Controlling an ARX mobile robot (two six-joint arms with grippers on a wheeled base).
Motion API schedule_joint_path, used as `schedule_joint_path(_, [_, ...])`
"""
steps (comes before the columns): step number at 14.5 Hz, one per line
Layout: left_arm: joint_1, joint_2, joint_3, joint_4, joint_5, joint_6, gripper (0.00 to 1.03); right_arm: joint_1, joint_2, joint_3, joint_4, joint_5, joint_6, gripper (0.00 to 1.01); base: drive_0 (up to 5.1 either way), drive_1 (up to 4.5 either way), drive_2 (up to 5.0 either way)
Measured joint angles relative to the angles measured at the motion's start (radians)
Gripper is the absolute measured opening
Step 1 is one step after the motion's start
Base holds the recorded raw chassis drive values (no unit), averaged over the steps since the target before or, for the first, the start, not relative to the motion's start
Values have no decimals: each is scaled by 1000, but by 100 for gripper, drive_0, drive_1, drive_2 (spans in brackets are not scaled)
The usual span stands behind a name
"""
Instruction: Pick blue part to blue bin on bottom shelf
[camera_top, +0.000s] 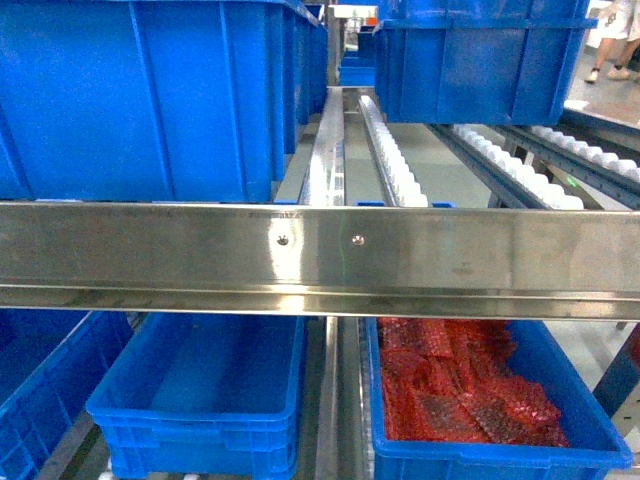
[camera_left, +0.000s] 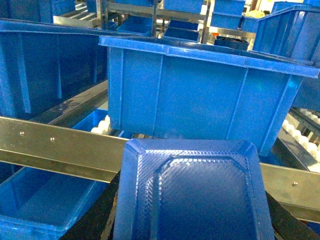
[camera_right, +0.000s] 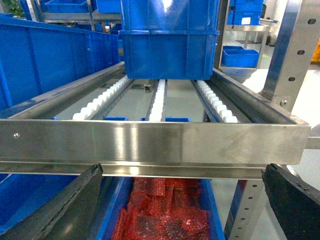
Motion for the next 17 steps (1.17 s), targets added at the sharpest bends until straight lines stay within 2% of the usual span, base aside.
schedule_joint_path(2, [0,0,0,2,1,0,43,0,0,0,-1,0,0,98,8,417,-401])
schedule_joint_path(17, [0,0,0,2,1,0,43,0,0,0,0,3,0,98,0,0,0])
